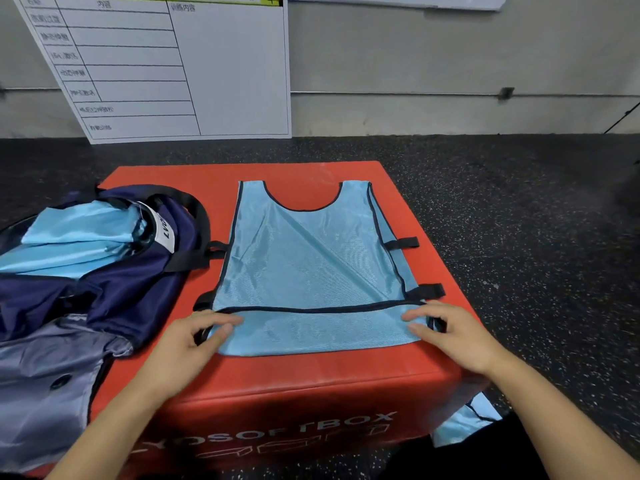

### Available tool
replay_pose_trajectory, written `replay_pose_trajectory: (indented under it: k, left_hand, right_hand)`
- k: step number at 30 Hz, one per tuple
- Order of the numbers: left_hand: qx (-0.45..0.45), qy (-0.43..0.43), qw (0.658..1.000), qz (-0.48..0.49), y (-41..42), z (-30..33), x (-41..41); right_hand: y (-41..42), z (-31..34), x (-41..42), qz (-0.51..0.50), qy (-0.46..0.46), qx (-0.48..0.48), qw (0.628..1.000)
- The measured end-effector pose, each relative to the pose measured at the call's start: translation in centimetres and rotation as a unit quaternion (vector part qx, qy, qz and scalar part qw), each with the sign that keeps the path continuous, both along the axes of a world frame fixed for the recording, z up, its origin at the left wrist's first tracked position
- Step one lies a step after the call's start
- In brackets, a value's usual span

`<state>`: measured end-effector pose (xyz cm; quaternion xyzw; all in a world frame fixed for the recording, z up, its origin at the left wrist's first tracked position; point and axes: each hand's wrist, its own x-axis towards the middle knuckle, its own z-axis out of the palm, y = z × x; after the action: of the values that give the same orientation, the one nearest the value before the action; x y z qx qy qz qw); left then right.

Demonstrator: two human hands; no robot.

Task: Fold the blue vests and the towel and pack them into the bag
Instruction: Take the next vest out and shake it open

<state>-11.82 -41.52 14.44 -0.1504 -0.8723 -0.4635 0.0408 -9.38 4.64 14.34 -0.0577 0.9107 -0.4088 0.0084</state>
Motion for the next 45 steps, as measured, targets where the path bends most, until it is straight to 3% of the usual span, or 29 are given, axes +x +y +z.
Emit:
replay_pose_trajectory:
  k: [4,7,10,14,20,26,36,45]
  left_hand:
    - [0.045,-0.009,0.999,0.009,1.0,1.2,-0.3]
    - [-0.012,-0.074,0.996,-0.048,0.5,0.9,-0.9]
    - [-0.05,-0.083,0.993,-0.064,-0.1,0.7,-1.2]
    - [0.028,-0.059,0.997,-0.028,-0.2,0.7,-2.1]
    - [0.09,-0.101,0.991,-0.002,-0.5,-0.3,-3.0]
    - [0.055,-0.172,0.982,-0.053,-1.0,-0.5,-3.9]
    - [0.038,-0.163,0.984,-0.063,-2.1,0.3,0.7]
    - [0.011,-0.218,0.97,-0.109,-3.8,2.9,5.2]
  right_hand:
    - [-1.2,0.8,-0.8,0.037,-0.021,-0.027,0.999]
    - [-1.2,0.4,-1.5,0.067,-0.072,0.031,0.995]
    - [-0.9,1.0,-1.6,0.052,-0.066,0.014,0.996]
    - [-0.4,1.5,-2.1,0.001,-0.016,-0.049,0.999]
    - [-0.7,1.3,-2.8,-0.013,-0.035,-0.064,0.997]
    - [-0.3,1.5,-2.6,-0.006,-0.106,-0.086,0.991]
    - [0.5,2.1,1.0,0.037,-0.163,-0.084,0.982]
    - [0.2,3.8,6.9,0.095,-0.198,-0.064,0.974]
